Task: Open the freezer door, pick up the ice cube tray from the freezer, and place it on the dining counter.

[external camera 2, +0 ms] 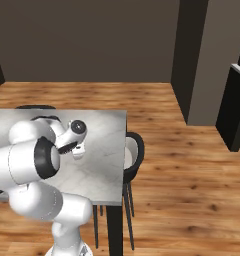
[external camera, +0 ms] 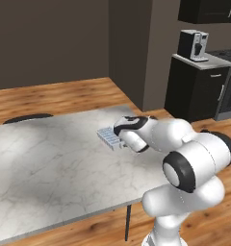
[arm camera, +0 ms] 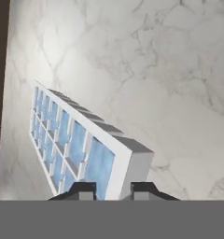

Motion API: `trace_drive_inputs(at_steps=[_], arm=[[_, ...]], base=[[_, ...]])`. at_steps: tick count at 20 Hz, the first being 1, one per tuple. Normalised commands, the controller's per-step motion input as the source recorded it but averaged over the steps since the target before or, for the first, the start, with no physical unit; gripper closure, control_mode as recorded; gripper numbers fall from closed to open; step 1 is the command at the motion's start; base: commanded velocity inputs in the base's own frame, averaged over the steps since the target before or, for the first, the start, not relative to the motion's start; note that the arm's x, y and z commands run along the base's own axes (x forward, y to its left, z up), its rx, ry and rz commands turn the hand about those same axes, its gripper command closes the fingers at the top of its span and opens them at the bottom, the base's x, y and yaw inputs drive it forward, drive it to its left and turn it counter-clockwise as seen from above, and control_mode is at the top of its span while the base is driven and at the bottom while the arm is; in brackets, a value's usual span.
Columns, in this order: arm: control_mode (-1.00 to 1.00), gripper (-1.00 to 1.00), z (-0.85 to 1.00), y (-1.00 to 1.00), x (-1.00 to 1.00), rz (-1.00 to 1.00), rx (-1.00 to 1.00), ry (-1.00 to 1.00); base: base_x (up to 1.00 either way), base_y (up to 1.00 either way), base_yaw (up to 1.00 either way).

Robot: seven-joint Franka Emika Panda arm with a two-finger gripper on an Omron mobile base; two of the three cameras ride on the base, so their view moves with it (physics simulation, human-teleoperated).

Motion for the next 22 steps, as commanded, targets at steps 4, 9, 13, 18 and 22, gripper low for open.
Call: trace_drive_inputs(at_steps=[4,9,13,18,22], arm=[[-1.00,-1.00,-0.03,0.01,0.31,0.00,0.00,0.11],[-1.00,-1.00,0.08,0.00,0.03,0.00,0.00,0.01],[-1.00,-1.00,0.36,0.02,0.00,-0.01,0.00,0.02],[-1.00,-1.00,0.47,0.07,0.00,-0.02,0.00,0.08],[-1.00,-1.00,0.80,0.01,-0.23,-0.06,0.00,0.13]], base=[[0.00,0.00,0.00],[0.00,0.00,0.00],[0.00,0.00,0.00],[0.00,0.00,0.00],[0.00,0.00,0.00]])
